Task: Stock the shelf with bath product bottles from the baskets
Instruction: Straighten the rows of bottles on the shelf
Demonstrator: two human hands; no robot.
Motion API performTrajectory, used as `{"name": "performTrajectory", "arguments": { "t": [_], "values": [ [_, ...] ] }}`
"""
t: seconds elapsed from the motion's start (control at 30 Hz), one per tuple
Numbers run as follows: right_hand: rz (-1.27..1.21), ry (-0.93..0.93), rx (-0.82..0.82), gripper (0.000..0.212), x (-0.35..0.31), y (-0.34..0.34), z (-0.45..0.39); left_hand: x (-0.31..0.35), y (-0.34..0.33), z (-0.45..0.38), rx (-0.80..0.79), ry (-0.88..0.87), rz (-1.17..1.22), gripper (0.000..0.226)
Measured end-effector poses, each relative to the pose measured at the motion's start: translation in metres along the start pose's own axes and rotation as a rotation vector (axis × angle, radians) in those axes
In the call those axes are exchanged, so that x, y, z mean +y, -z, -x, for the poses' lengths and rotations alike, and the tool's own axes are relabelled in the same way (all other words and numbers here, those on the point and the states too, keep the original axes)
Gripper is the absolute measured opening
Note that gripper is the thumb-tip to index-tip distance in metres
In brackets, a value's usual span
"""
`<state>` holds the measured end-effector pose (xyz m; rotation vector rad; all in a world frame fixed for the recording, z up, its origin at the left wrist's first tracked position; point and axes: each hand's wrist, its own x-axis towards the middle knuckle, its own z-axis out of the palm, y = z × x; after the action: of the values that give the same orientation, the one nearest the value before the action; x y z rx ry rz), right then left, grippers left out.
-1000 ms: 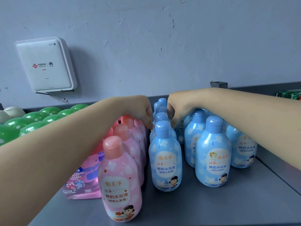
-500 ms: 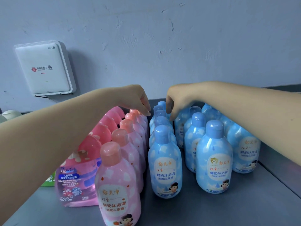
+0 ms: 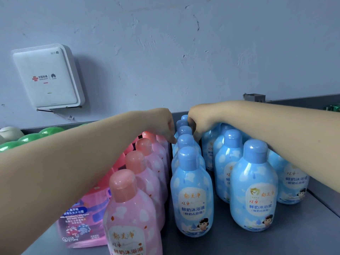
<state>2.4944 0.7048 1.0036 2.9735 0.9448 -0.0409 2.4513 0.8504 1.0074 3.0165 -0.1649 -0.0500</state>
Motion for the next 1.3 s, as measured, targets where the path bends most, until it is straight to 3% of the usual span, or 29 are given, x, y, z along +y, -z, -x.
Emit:
{"name": "performTrajectory", "arguments": {
  "t": [0.17, 0.87, 1.03, 1.17, 1.3],
  "values": [
    [-0.035, 0.002, -0.004, 0.036, 0.002, 0.001, 0.000, -0.001, -0.001, 0.000, -0.002, 0.012, 0.075, 0.012],
    [-0.030, -0.011, 0.002, 0.042, 0.006, 0.001, 0.009, 0.004, -0.004, 0.001, 0.016, -0.014, 0.080, 0.018],
    [-0.033, -0.019, 0.011, 0.042, 0.006, 0.003, 0.012, 0.004, 0.001, 0.004, 0.002, -0.001, 0.081, 0.004],
    [-0.047, -0.017, 0.052, 0.038, 0.009, 0.015, 0.014, -0.002, 0.016, 0.000, 0.083, -0.022, 0.100, 0.021],
    [-0.002, -0.039, 0.089, 0.039, 0.019, 0.024, 0.009, -0.006, 0.026, -0.011, 0.113, -0.019, 0.099, 0.017]
  ]
}}
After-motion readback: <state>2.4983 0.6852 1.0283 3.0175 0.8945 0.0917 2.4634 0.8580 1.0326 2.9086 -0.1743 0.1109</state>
